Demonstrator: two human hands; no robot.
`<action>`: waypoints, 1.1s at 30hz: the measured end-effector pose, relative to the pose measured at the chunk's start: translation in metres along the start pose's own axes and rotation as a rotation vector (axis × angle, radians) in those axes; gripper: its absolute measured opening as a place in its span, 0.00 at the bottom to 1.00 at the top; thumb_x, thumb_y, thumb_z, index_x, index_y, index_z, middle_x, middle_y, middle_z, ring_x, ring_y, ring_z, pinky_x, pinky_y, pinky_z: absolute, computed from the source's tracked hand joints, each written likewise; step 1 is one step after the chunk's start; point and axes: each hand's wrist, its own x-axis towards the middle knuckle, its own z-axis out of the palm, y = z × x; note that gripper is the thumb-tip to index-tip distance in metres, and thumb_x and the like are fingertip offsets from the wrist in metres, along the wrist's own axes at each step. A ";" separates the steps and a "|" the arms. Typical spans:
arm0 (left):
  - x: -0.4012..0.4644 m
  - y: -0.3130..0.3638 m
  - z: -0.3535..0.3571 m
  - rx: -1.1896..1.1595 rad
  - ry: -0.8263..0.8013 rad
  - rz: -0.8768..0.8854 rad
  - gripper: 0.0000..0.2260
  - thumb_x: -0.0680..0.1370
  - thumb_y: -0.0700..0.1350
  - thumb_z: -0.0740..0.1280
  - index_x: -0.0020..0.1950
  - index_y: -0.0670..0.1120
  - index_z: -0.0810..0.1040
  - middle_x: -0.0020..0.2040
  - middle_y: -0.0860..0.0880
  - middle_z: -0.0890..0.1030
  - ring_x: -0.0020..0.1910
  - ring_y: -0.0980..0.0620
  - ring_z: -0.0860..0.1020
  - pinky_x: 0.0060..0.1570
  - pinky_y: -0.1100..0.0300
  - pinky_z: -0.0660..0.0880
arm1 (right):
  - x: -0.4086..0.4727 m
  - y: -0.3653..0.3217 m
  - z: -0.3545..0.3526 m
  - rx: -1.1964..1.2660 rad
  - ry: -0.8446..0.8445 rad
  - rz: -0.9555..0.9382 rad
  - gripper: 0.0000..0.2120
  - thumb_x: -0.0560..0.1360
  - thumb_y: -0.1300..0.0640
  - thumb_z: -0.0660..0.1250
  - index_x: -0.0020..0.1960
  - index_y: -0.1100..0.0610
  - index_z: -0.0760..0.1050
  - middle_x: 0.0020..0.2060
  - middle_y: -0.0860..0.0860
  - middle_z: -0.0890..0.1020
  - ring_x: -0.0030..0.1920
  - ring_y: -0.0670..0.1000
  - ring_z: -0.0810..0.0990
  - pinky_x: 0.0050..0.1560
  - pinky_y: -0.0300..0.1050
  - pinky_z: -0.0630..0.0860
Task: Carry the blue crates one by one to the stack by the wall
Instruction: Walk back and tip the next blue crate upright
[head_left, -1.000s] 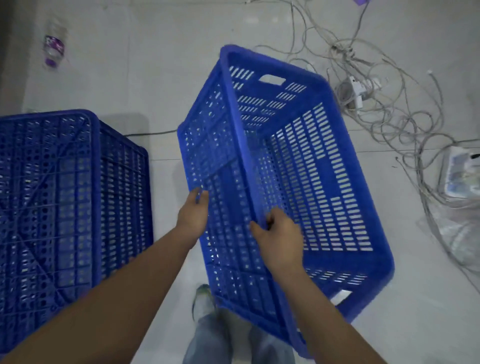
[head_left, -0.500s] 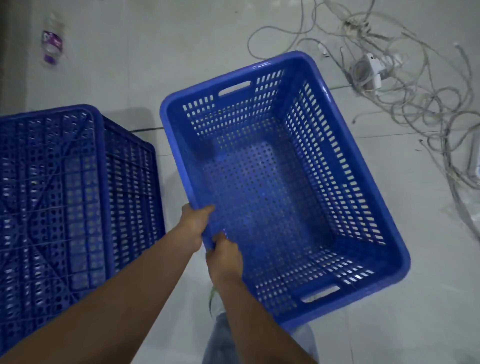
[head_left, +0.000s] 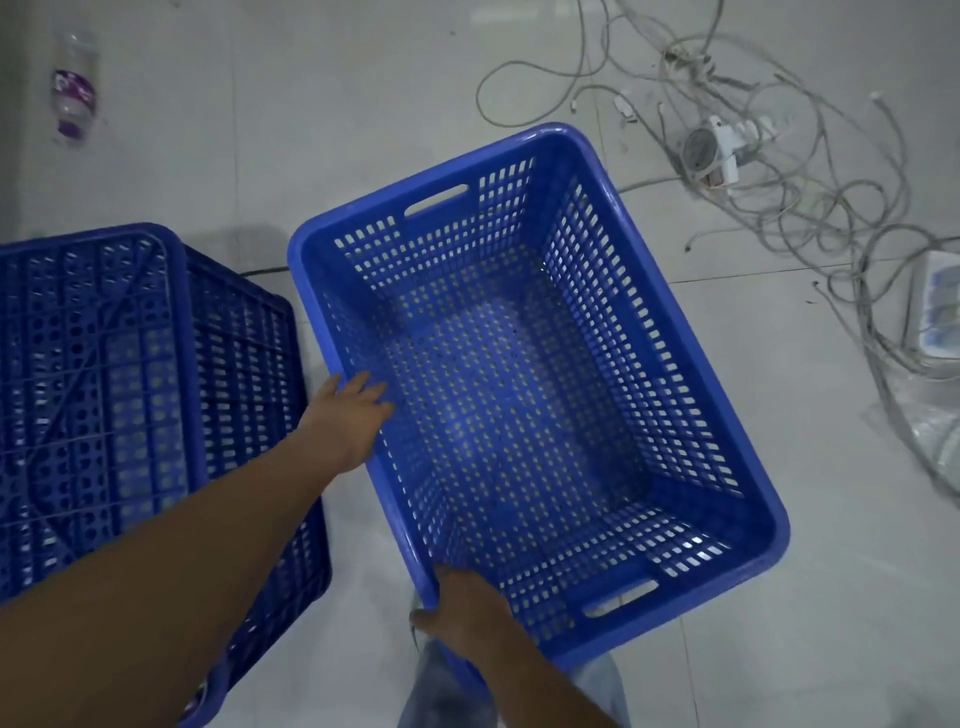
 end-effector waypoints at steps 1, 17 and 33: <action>0.003 0.001 -0.001 0.049 -0.045 0.016 0.27 0.81 0.46 0.60 0.78 0.50 0.54 0.80 0.48 0.52 0.79 0.46 0.48 0.75 0.45 0.46 | 0.000 0.001 0.002 -0.008 -0.012 0.007 0.26 0.75 0.46 0.63 0.65 0.61 0.66 0.63 0.58 0.74 0.64 0.57 0.73 0.60 0.48 0.70; 0.008 0.010 0.034 0.284 0.092 0.003 0.22 0.80 0.44 0.61 0.74 0.51 0.64 0.74 0.48 0.66 0.77 0.47 0.57 0.71 0.44 0.57 | 0.010 -0.001 0.010 -0.224 0.096 0.048 0.21 0.75 0.52 0.65 0.64 0.59 0.68 0.60 0.56 0.78 0.61 0.58 0.77 0.57 0.49 0.75; -0.021 0.104 0.047 -0.097 0.095 -0.011 0.13 0.78 0.44 0.60 0.61 0.46 0.75 0.60 0.45 0.79 0.63 0.45 0.73 0.62 0.54 0.67 | -0.027 0.110 -0.071 -0.475 0.072 0.182 0.17 0.76 0.59 0.61 0.65 0.54 0.71 0.64 0.53 0.76 0.65 0.55 0.75 0.62 0.50 0.73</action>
